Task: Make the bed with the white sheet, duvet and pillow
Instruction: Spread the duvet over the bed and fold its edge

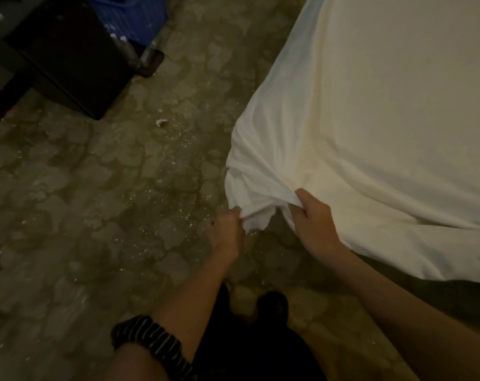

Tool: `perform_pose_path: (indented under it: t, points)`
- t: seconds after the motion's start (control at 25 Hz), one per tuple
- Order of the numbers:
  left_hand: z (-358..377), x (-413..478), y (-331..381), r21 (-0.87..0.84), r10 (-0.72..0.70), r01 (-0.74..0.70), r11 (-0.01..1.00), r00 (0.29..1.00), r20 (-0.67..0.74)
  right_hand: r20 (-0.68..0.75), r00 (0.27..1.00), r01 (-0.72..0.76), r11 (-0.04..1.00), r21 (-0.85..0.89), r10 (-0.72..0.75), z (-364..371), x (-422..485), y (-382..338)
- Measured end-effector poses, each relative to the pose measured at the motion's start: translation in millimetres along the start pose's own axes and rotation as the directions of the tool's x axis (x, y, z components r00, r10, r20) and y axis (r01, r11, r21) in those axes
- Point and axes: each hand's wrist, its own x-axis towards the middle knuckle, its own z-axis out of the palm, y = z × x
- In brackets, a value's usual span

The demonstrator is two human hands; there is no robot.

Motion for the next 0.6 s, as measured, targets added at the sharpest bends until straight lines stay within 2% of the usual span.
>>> perform_pose_path:
  t: [0.16,0.24,0.32,0.4,0.44,0.48,0.52,0.56,0.6]
  points:
    - [-37.0,-6.8,-46.3,-0.14,0.049,-0.063,0.988,0.994,-0.098,0.019,1.0,0.01,0.989,-0.148,-0.007,14.2,-3.0,10.6]
    - [-64.8,-2.2,-53.7,-0.025,0.151,-0.154,0.988,0.983,-0.1,0.004,1.0,-0.022,0.979,-0.201,0.023,25.5,0.7,8.5]
    - [-88.9,-2.2,-52.8,0.157,0.254,-0.241,0.958,0.965,-0.065,-0.147,0.989,-0.031,0.959,-0.282,-0.011,32.3,-0.2,1.6]
    - [-101.6,-7.9,-54.9,0.188,0.291,-0.275,0.943,0.954,-0.065,-0.299,0.933,0.054,0.899,-0.435,-0.201,43.6,-16.5,-8.8]
    - [-103.7,-11.9,-57.4,0.177,0.299,-0.283,0.943,0.951,-0.077,-0.262,0.906,0.174,0.856,-0.487,-0.333,52.7,-27.9,-13.0]
    - [-105.9,-16.4,-58.5,0.161,0.303,-0.287,0.944,0.949,-0.085,-0.145,0.877,0.319,0.781,-0.537,-0.458,63.7,-38.8,-15.8]
    - [-107.2,-19.6,-58.9,0.144,0.31,-0.295,0.945,0.946,-0.097,0.011,0.87,0.413,0.716,-0.564,-0.493,79.0,-49.1,-13.6]
    - [-108.5,-22.0,-59.3,0.126,0.323,-0.309,0.943,0.94,-0.11,0.151,0.903,0.414,0.72,-0.557,-0.402,93.1,-56.7,-14.8]
    - [-109.4,-22.8,-60.0,0.119,0.346,-0.331,0.936,0.928,-0.137,0.242,0.954,0.284,0.804,-0.523,-0.179,107.4,-59.3,-15.9]
